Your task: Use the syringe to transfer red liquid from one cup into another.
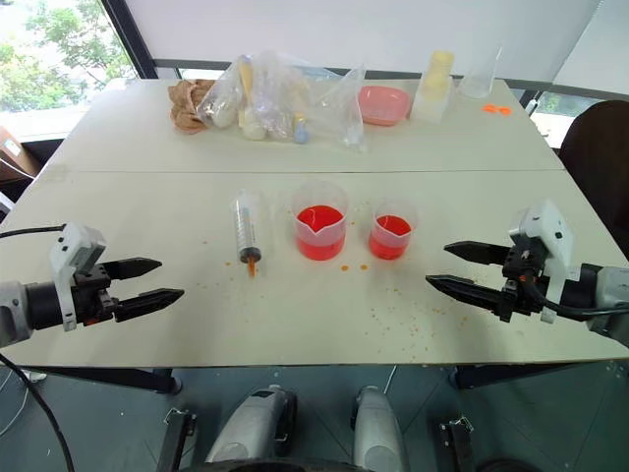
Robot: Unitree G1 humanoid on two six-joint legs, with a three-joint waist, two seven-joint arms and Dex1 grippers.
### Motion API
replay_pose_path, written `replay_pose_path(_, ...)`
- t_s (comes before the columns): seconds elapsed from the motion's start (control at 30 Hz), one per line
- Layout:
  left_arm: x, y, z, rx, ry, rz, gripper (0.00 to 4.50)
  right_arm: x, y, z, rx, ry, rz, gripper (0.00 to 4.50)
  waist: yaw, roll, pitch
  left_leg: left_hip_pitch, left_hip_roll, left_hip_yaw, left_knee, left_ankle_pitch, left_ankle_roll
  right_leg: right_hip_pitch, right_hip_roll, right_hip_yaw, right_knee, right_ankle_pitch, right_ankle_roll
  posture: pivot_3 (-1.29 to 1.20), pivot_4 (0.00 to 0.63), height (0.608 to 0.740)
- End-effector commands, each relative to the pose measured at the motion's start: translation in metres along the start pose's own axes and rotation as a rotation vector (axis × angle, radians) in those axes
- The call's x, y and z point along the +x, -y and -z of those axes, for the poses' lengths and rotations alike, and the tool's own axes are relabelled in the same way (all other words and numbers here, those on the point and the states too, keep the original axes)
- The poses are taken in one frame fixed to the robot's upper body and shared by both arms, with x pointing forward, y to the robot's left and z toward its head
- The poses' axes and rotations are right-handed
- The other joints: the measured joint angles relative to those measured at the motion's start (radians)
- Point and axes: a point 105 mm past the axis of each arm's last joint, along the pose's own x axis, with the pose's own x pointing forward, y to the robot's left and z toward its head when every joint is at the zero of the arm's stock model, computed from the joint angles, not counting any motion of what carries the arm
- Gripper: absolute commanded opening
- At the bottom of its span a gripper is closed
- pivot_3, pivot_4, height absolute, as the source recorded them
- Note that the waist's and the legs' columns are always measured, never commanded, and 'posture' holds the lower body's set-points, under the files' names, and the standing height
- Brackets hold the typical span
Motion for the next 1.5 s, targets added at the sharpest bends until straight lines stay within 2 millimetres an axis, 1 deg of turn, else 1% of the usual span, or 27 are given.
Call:
replay_pose_path(0.03, 0.002, 0.001, -0.006, 0.031, 0.013, -0.008, 4.49, 0.003, -0.003, -0.006, -0.029, 0.035, 0.000, 3.37, -0.002, 0.000, 0.000, 0.000, 0.000, 0.000, 0.000, 0.000, 0.000, 0.000, 0.000, 0.000, 0.000, 0.000, 0.000, 0.00, 0.150, 0.740)
replay_pose_path(0.13, 0.003, 0.007, -0.011, 0.030, 0.033, 0.009, 4.49, 0.005, -0.004, -0.004, -0.020, 0.036, -0.004, 3.37, -0.003, 0.000, 0.000, 0.000, 0.000, 0.000, -0.001, 0.000, 0.000, 0.000, 0.000, 0.000, -0.002, 0.000, 0.000, 0.00, 0.150, 0.740)
replay_pose_path(0.3, 0.002, 0.011, -0.010, 0.009, 0.032, 0.015, 4.49, 0.008, -0.002, -0.006, -0.017, 0.047, -0.007, 3.37, -0.003, 0.000, 0.000, 0.000, 0.000, 0.000, -0.001, 0.000, 0.000, 0.000, 0.000, 0.000, -0.002, 0.000, 0.000, 0.00, 0.150, 0.740)
replay_pose_path(0.53, 0.007, 0.019, -0.011, 0.038, 0.027, 0.035, 4.49, 0.011, -0.002, -0.006, -0.014, 0.051, -0.015, 3.37, -0.002, 0.000, 0.000, 0.000, 0.000, 0.000, -0.001, 0.000, 0.000, 0.000, 0.000, 0.000, -0.003, 0.000, 0.000, 0.00, 0.150, 0.740)
replay_pose_path(0.6, 0.007, 0.019, -0.010, 0.042, 0.025, 0.032, 4.49, 0.011, -0.002, -0.006, -0.014, 0.052, -0.014, 3.37, -0.002, 0.000, 0.000, 0.000, 0.000, 0.000, -0.001, 0.000, 0.000, 0.000, 0.000, 0.000, -0.003, 0.000, 0.000, 0.00, 0.150, 0.740)
replay_pose_path(0.67, 0.008, 0.015, -0.017, 0.049, 0.070, 0.014, 4.49, 0.012, -0.003, -0.006, -0.011, 0.056, -0.015, 3.37, -0.002, 0.000, 0.000, 0.000, 0.000, 0.000, -0.001, 0.000, 0.000, 0.000, 0.000, 0.000, -0.003, 0.000, 0.000, 0.00, 0.150, 0.740)
replay_pose_path(0.73, 0.012, 0.009, -0.023, 0.106, 0.092, -0.042, 4.49, 0.014, -0.004, -0.005, -0.010, 0.058, -0.014, 3.37, -0.001, 0.000, 0.000, 0.000, 0.000, 0.000, -0.001, 0.000, 0.000, 0.001, 0.000, 0.000, -0.003, 0.000, 0.000, 0.00, 0.150, 0.740)
replay_pose_path(0.77, 0.015, 0.006, -0.023, 0.127, 0.077, -0.071, 4.49, 0.015, -0.004, -0.005, -0.011, 0.058, -0.012, 3.37, -0.001, 0.000, 0.000, 0.000, 0.000, 0.000, -0.001, 0.000, 0.000, 0.001, 0.000, 0.000, -0.003, 0.000, 0.000, 0.00, 0.150, 0.740)
replay_pose_path(0.8, 0.018, 0.005, -0.020, 0.130, 0.038, -0.073, 4.49, 0.015, -0.004, -0.005, -0.010, 0.059, -0.011, 3.37, -0.001, 0.000, 0.000, 0.000, 0.000, 0.000, -0.001, 0.000, 0.000, 0.001, 0.000, 0.000, -0.003, 0.000, 0.000, 0.00, 0.150, 0.740)
replay_pose_path(0.87, 0.021, 0.007, -0.021, 0.144, 0.012, -0.064, 4.49, 0.015, -0.003, -0.005, -0.010, 0.061, -0.007, 3.37, -0.002, 0.000, 0.000, 0.000, 0.000, 0.000, -0.001, 0.000, 0.000, 0.001, 0.000, 0.000, -0.004, 0.000, 0.000, 0.00, 0.150, 0.740)
replay_pose_path(0.93, 0.019, 0.004, -0.042, 0.130, -0.035, -0.039, 4.49, 0.010, 0.001, -0.007, -0.063, 0.030, -0.001, 3.37, 0.000, 0.000, 0.001, 0.000, 0.000, 0.000, -0.001, 0.000, 0.001, 0.001, 0.000, 0.000, -0.004, 0.000, 0.000, 0.00, 0.150, 0.740)
replay_pose_path(0.97, 0.017, 0.000, -0.051, 0.115, -0.079, -0.051, 4.49, 0.007, 0.004, -0.011, -0.095, 0.019, -0.006, 3.37, 0.002, -0.001, 0.001, -0.001, 0.000, -0.001, -0.001, 0.000, 0.001, 0.001, 0.001, -0.001, -0.004, 0.001, 0.000, 0.00, 0.150, 0.740)
replay_pose_path(1.03, 0.014, -0.009, -0.069, 0.065, -0.187, -0.088, 4.49, 0.000, 0.008, -0.027, -0.178, 0.015, -0.026, 3.37, 0.000, -0.001, 0.001, -0.002, -0.001, -0.002, 0.000, 0.000, 0.001, 0.001, 0.002, -0.003, -0.003, 0.001, 0.000, 0.00, 0.150, 0.740)
replay_pose_path(1.07, 0.014, -0.014, -0.079, 0.010, -0.221, -0.111, 4.49, -0.001, 0.009, -0.037, -0.214, 0.026, -0.042, 3.37, -0.004, -0.001, 0.001, -0.002, -0.001, -0.001, 0.001, 0.000, 0.001, 0.001, 0.002, -0.003, -0.002, 0.001, 0.001, 0.00, 0.150, 0.740)
replay_pose_path(1.13, 0.021, -0.026, -0.107, -0.101, -0.211, -0.154, 4.49, 0.002, 0.003, -0.057, -0.290, 0.066, -0.092, 3.37, -0.006, -0.001, 0.001, 0.001, -0.002, -0.001, 0.001, 0.000, 0.001, 0.004, 0.002, -0.002, -0.002, 0.001, 0.003, 0.00, 0.150, 0.740)
replay_pose_path(1.2, 0.039, -0.042, -0.128, -0.230, -0.183, -0.191, 4.49, 0.010, -0.007, -0.069, -0.354, 0.101, -0.148, 3.37, -0.006, -0.001, 0.001, 0.004, -0.003, -0.001, 0.000, 0.000, 0.002, 0.007, 0.002, -0.002, -0.001, 0.002, 0.008, 0.00, 0.150, 0.740)
replay_pose_path(1.23, 0.051, -0.051, -0.129, -0.303, -0.198, -0.220, 4.49, 0.015, -0.013, -0.073, -0.384, 0.115, -0.174, 3.37, -0.006, -0.001, 0.000, 0.004, -0.003, -0.002, 0.000, 0.000, 0.002, 0.006, 0.002, -0.003, 0.002, 0.002, 0.009, 0.00, 0.150, 0.740)
replay_pose_path(1.27, 0.060, -0.056, -0.125, -0.354, -0.234, -0.247, 4.49, 0.020, -0.017, -0.075, -0.407, 0.128, -0.196, 3.37, -0.007, -0.001, 0.000, 0.004, -0.003, -0.003, 0.000, 0.000, 0.002, 0.005, 0.002, -0.002, 0.004, 0.001, 0.010, 0.00, 0.150, 0.740)
replay_pose_path(1.3, 0.070, -0.058, -0.121, -0.387, -0.271, -0.260, 4.49, 0.024, -0.022, -0.077, -0.427, 0.144, -0.218, 3.37, -0.011, -0.001, 0.000, 0.004, -0.003, -0.003, 0.000, 0.000, 0.002, 0.005, 0.002, -0.002, 0.006, 0.001, 0.011, 0.00, 0.150, 0.740)
replay_pose_path(1.37, 0.087, -0.054, -0.113, -0.440, -0.340, -0.247, 4.49, 0.032, -0.029, -0.081, -0.459, 0.172, -0.250, 3.37, -0.017, -0.002, 0.001, 0.003, -0.003, -0.003, 0.000, 0.000, 0.001, 0.000, 0.002, -0.001, 0.008, 0.001, 0.011, 0.00, 0.150, 0.740)
replay_pose_path(1.5, 0.111, -0.049, -0.102, -0.496, -0.437, -0.272, 4.49, 0.042, -0.037, -0.082, -0.490, 0.198, -0.275, 3.37, -0.022, -0.004, 0.002, -0.001, -0.004, -0.003, 0.000, 0.000, 0.000, -0.003, 0.000, -0.001, 0.009, 0.001, 0.011, 0.00, 0.150, 0.740)
